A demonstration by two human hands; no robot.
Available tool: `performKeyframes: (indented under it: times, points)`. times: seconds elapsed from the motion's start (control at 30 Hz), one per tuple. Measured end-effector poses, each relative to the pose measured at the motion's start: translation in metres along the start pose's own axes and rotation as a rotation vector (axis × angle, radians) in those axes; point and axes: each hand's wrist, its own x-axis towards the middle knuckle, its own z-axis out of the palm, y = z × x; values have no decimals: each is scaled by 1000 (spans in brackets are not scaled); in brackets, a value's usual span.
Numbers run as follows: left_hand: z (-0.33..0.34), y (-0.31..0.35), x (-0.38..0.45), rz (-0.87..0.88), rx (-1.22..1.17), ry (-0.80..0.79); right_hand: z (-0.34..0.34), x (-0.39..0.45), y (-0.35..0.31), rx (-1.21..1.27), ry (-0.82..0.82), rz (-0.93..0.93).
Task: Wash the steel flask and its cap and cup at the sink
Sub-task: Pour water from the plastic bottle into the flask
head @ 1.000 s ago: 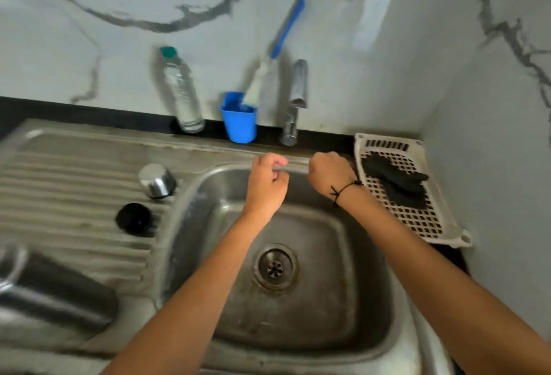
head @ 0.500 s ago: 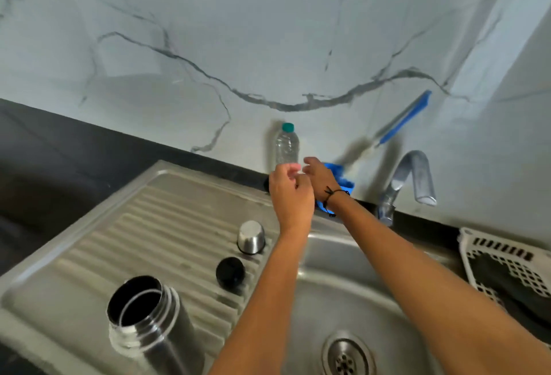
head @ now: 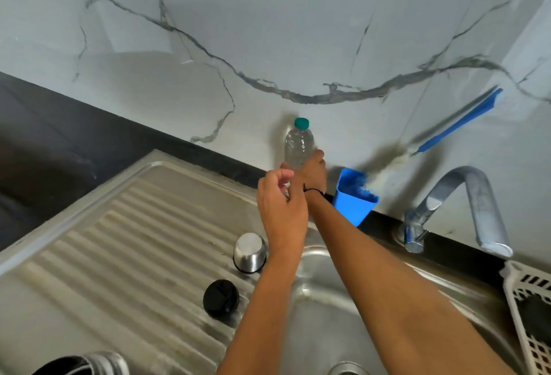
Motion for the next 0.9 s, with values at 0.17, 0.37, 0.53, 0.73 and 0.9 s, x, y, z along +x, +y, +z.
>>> performKeyframes:
  times: [0.17,0.37,0.53,0.73,0.9]
  points:
    - [-4,4,-2,5,17,-4,-6,-5,3,46,-23,-108]
    - [-8,24,-12,97,52,-27,-47,-57,22,-169,-155,-441]
    - [-30,41,-34,175,136,-193,-100,-152,34,25,-231,-411]
    - [-64,49,-95,132,-4,-708,-133,-239,65,301,-183,-256]
    - [-80,47,-121,131,-2,-702,-148,-287,79,374,-156,-190]
